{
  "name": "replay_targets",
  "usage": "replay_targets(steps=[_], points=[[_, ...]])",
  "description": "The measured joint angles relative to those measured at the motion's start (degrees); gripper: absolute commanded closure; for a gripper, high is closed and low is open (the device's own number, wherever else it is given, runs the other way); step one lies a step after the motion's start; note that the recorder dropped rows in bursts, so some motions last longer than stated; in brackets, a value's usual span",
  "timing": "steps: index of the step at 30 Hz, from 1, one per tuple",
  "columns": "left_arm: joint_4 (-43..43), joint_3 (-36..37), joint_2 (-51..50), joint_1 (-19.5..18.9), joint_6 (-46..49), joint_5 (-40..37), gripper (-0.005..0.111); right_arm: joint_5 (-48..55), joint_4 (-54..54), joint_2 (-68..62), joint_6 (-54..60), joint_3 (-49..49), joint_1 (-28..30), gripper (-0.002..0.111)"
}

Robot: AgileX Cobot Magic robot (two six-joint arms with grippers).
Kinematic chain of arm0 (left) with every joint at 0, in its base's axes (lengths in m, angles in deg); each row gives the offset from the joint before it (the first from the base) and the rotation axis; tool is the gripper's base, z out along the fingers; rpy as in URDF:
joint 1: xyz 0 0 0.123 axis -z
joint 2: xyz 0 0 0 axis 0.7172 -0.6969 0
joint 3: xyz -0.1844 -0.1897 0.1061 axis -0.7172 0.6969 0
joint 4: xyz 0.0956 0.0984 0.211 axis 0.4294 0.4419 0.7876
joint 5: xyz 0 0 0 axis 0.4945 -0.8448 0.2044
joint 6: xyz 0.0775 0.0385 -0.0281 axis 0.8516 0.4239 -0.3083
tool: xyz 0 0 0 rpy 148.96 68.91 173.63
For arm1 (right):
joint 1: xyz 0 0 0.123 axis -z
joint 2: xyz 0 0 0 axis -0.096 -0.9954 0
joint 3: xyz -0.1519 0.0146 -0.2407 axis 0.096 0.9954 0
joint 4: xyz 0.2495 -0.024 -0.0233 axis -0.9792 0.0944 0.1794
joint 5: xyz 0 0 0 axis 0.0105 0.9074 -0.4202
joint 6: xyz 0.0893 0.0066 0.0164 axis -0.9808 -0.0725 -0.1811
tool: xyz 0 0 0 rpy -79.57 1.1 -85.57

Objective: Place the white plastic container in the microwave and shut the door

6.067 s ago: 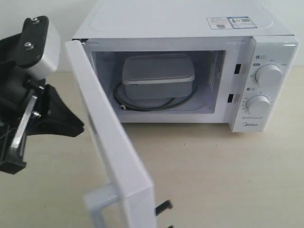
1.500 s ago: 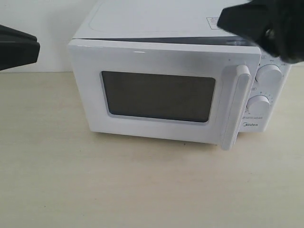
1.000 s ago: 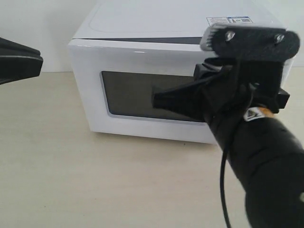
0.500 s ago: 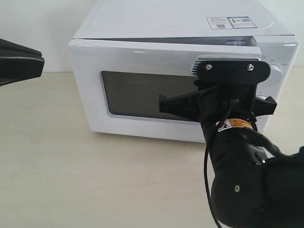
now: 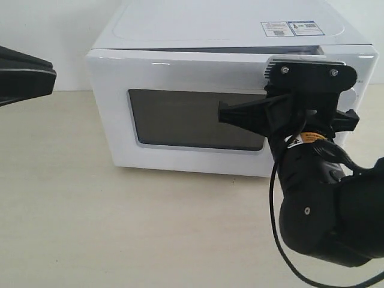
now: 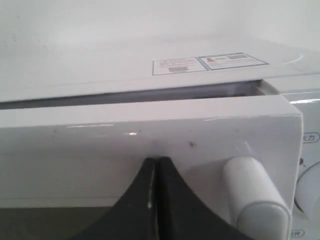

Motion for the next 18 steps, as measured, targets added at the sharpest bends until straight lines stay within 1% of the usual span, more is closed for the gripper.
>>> replay_targets(steps=[4, 10, 18], points=[[0.00, 0.00, 0.00, 0.00, 0.00, 0.00, 0.103, 2.83, 0.23, 0.00, -0.35, -1.94, 1.66, 0.108], [0.00, 0.00, 0.00, 0.00, 0.00, 0.00, 0.103, 5.83, 0.72, 0.00, 1.09, -4.55, 1.66, 0.108], [0.00, 0.00, 0.00, 0.00, 0.00, 0.23, 0.103, 6.89, 0.95, 0.00, 3.48, -6.41, 1.66, 0.108]])
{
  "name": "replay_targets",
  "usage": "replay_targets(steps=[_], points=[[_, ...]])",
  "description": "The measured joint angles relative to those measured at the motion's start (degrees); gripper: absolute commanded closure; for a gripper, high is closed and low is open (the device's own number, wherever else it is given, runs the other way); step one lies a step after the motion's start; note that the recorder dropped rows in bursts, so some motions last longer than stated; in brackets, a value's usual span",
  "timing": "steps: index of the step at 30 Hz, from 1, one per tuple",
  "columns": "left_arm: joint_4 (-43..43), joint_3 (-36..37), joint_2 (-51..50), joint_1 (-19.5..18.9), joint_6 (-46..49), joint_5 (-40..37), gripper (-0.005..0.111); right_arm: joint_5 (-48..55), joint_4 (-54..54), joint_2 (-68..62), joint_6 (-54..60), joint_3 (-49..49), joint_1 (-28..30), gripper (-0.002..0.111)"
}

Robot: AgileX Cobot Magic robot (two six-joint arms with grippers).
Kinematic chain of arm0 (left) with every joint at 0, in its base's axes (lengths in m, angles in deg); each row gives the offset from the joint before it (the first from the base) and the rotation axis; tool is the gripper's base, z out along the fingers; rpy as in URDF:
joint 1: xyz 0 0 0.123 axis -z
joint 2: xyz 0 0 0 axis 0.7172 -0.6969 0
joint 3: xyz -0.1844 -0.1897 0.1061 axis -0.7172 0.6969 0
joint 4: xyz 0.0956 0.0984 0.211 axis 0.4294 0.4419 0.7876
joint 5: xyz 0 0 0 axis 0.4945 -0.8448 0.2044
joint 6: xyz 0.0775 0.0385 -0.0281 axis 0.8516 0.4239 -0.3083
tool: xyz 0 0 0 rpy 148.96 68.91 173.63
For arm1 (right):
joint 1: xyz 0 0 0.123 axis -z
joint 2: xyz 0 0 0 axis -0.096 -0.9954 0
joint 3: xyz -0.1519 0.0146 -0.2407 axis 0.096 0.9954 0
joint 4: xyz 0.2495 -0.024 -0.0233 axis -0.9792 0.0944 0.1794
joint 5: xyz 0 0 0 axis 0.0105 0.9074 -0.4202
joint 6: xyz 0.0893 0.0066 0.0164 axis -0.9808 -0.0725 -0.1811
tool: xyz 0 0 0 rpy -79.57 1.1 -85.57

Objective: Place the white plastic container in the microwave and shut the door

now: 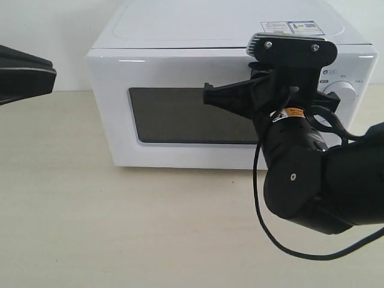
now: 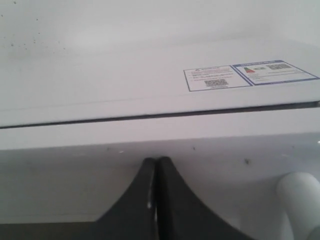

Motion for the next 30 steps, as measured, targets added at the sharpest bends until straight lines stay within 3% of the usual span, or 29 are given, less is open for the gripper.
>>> replay_targets(steps=[23, 30], points=[[0.00, 0.00, 0.00, 0.00, 0.00, 0.34, 0.103, 5.19, 0.84, 0.38, 1.98, -1.37, 2.41, 0.108], [-0.09, 0.00, 0.00, 0.00, 0.00, 0.34, 0.103, 4.57, -3.20, 0.02, 12.68, -1.75, -1.73, 0.108]])
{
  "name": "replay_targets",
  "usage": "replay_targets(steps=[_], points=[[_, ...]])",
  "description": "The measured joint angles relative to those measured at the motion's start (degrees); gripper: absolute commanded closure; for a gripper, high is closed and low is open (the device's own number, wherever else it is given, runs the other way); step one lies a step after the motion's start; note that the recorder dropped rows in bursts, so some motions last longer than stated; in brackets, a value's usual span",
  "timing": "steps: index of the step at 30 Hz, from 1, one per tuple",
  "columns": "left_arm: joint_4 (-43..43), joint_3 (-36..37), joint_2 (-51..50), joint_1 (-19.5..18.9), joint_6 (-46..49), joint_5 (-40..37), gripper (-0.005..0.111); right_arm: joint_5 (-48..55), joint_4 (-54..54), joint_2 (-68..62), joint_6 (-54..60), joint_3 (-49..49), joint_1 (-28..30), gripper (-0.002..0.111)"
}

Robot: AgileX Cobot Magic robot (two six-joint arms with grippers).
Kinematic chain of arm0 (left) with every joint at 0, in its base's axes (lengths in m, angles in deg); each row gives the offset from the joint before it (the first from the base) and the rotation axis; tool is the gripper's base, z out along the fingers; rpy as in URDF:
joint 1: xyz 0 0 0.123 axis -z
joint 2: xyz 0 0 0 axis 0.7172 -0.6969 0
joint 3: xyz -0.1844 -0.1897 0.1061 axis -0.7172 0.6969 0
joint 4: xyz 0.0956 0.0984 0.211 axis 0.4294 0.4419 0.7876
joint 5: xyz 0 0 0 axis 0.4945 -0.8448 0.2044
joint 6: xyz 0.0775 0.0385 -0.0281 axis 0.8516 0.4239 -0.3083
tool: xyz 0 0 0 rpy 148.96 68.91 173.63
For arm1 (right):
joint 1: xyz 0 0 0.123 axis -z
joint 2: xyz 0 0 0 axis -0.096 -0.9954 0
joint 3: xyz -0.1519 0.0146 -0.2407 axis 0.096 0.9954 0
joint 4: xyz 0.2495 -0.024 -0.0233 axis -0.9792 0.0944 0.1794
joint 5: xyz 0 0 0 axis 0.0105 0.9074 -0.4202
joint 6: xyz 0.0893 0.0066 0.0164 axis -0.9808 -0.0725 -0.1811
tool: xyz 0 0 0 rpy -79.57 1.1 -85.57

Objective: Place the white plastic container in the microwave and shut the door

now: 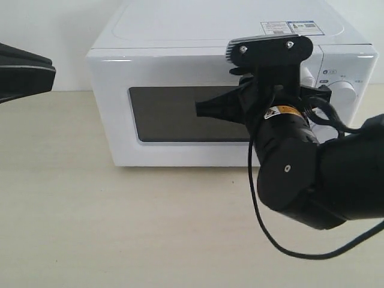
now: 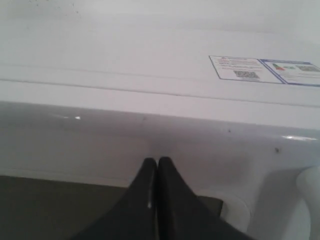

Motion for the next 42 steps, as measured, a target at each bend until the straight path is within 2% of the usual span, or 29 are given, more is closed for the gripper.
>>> replay_targets(steps=[5, 9, 16, 26, 30, 34, 42], points=[[0.00, 0.00, 0.00, 0.00, 0.00, 0.00, 0.103, -9.11, -8.27, 0.00, 6.02, -0.12, -6.49, 0.108], [0.00, 0.00, 0.00, 0.00, 0.00, 0.00, 0.103, -10.98, -12.86, 0.00, 11.35, -0.12, -9.12, 0.108], [0.13, 0.00, 0.00, 0.00, 0.00, 0.00, 0.103, -7.43, -15.87, 4.53, 12.81, 0.80, -9.62, 0.108], [0.31, 0.00, 0.00, 0.00, -1.18, 0.00, 0.103, -3.90, -14.16, 19.67, 10.61, 11.14, -9.62, 0.108], [-3.45, 0.00, 0.00, 0.00, -1.87, 0.00, 0.103, -4.12, -14.28, 24.23, 10.18, 13.38, -9.62, 0.108], [-7.06, 0.00, 0.00, 0.00, -1.97, 0.00, 0.103, -4.35, -14.28, 25.66, 10.18, 13.50, -9.62, 0.108], [-7.69, 0.00, 0.00, 0.00, -1.97, 0.00, 0.103, -4.35, -14.28, 25.81, 10.06, 13.50, -9.62, 0.108]])
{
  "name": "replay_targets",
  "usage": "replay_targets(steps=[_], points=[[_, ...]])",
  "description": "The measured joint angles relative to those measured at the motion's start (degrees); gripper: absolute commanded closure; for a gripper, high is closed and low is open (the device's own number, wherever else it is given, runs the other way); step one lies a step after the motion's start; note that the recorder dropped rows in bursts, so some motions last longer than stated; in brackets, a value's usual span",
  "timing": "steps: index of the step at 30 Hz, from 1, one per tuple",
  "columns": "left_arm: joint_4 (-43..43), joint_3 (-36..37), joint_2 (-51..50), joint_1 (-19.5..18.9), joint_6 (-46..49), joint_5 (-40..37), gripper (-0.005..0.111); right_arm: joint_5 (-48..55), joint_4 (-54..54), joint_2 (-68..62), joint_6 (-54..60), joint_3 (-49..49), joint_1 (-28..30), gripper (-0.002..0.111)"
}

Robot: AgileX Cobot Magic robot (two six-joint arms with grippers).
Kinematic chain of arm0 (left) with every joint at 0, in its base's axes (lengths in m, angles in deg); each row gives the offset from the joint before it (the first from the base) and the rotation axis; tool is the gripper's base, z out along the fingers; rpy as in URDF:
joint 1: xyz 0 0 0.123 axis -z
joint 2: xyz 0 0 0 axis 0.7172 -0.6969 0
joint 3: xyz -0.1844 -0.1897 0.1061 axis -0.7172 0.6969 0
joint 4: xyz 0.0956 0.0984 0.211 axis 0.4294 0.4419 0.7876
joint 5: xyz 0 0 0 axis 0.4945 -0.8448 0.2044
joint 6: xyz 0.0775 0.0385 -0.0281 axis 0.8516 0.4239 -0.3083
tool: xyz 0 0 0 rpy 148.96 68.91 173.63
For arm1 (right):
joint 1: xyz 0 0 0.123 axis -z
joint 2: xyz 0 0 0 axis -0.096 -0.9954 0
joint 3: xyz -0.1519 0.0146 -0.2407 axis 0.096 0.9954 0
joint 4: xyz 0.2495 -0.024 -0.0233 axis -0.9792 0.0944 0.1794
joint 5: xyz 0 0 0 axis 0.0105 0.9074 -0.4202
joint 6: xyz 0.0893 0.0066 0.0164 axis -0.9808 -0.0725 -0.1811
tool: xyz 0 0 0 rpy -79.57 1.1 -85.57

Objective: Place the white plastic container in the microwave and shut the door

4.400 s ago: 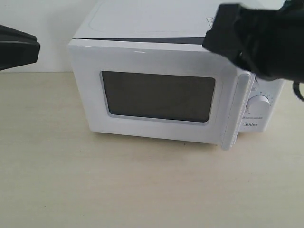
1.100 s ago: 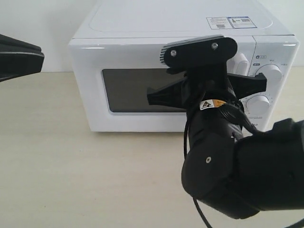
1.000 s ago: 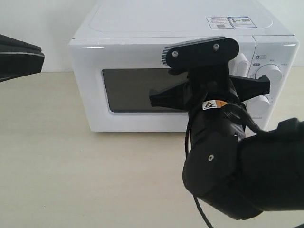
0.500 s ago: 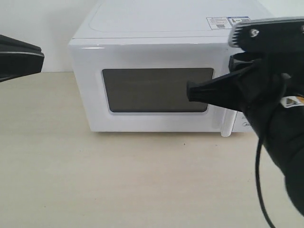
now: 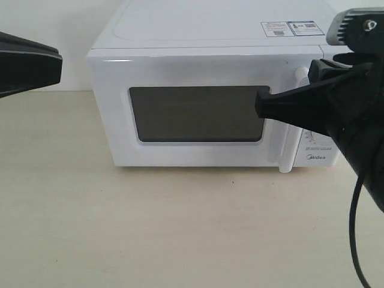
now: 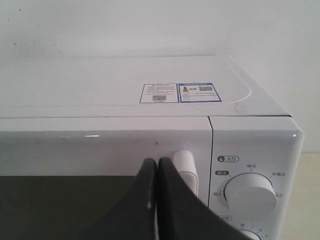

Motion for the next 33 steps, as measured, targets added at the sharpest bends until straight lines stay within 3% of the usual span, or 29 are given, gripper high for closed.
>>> replay_targets(steps=[11, 16, 19, 23, 33], points=[[0.93, 0.00, 0.14, 0.00, 0.84, 0.21, 0.103, 0.00, 0.00, 0.00, 0.00, 0.00, 0.00, 0.108], [12.50, 0.03, 9.14, -1.71, 4.01, 0.59, 0.103, 0.00, 0.00, 0.00, 0.00, 0.00, 0.00, 0.108], [16.06, 0.03, 17.26, -5.01, 1.94, -5.79, 0.103, 0.00, 0.00, 0.00, -0.22, 0.00, 0.00, 0.108], [21.77, 0.03, 26.30, -9.74, -10.81, -15.94, 0.103, 0.00, 0.00, 0.00, -0.23, 0.00, 0.00, 0.108], [37.45, 0.03, 37.51, -16.15, -56.04, -20.20, 0.103, 0.00, 0.00, 0.00, -0.31, 0.00, 0.00, 0.108]])
